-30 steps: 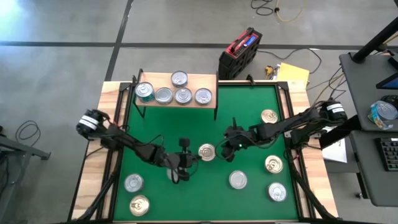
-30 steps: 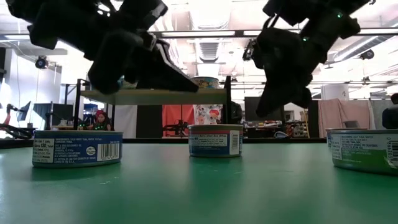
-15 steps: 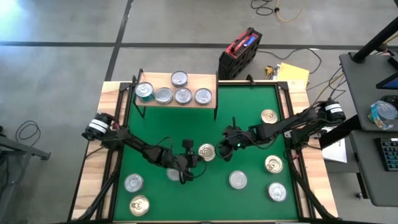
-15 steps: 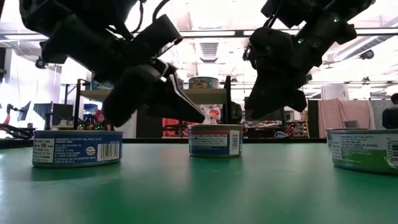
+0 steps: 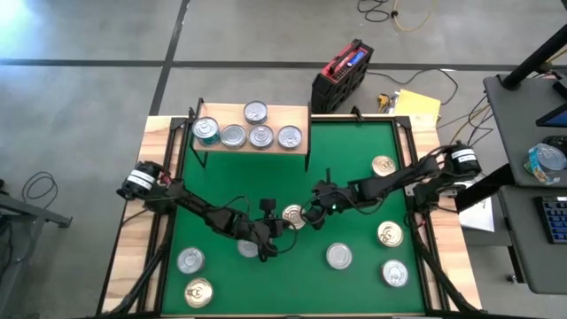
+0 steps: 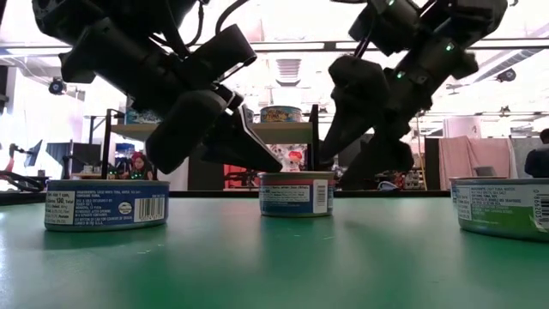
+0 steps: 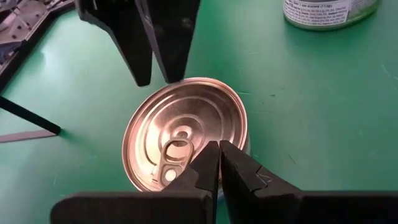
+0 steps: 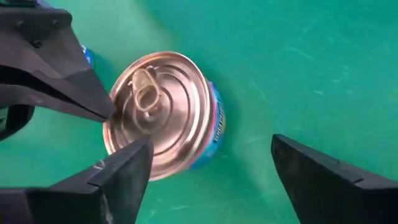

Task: Stack canned seafood by type on shelf
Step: Put the top right blue tuna can on the shelf

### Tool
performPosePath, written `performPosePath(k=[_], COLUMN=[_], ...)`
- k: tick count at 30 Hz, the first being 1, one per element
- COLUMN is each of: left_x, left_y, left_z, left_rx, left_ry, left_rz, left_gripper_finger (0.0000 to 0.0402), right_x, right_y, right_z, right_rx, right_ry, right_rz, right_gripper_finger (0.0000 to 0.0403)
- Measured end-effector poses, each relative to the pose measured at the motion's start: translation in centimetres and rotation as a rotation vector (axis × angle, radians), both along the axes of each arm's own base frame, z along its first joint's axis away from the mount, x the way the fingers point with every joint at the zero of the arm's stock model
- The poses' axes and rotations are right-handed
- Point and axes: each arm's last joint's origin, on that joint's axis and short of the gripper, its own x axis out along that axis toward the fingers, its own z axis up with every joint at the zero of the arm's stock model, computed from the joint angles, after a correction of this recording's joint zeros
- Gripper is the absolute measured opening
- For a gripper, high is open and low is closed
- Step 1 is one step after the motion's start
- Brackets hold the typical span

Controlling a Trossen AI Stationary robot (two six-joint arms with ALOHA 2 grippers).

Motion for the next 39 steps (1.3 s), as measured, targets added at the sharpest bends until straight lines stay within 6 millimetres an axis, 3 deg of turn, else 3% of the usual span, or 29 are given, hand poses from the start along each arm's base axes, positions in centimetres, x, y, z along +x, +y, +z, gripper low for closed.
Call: performPosePath(k=[13,26,35,39], left_x=[-0.5,-0.8,-0.8,-0.9], left_y=[-0.1,-0.1,-0.1,-0.1], left_z=[-0.5,-1.1,-1.1,-1.1], left_rx=[-0.061,-0.052,-0.052,-0.055], left_ry=[0.016,0.063,0.063,0.067], left_rz=[0.005,-0.024,-0.018,-0.011], left_gripper_finger=[0.0,0.0,0.0,0.0], right_x=[1.3,1.9,2.1,2.5], right_y=[-0.3,-0.2,-0.2,-0.4], right_z=[-1.6,-1.2,-0.8,0.0], right_rx=[0.085,0.088,-0.247,-0.362], right_ry=[-0.043,-0.095,-0.058,0.044], right_rz=[0.059,0.094,0.398,0.408], right_gripper_finger=[0.0327,0.0329,0.0324,0.0325])
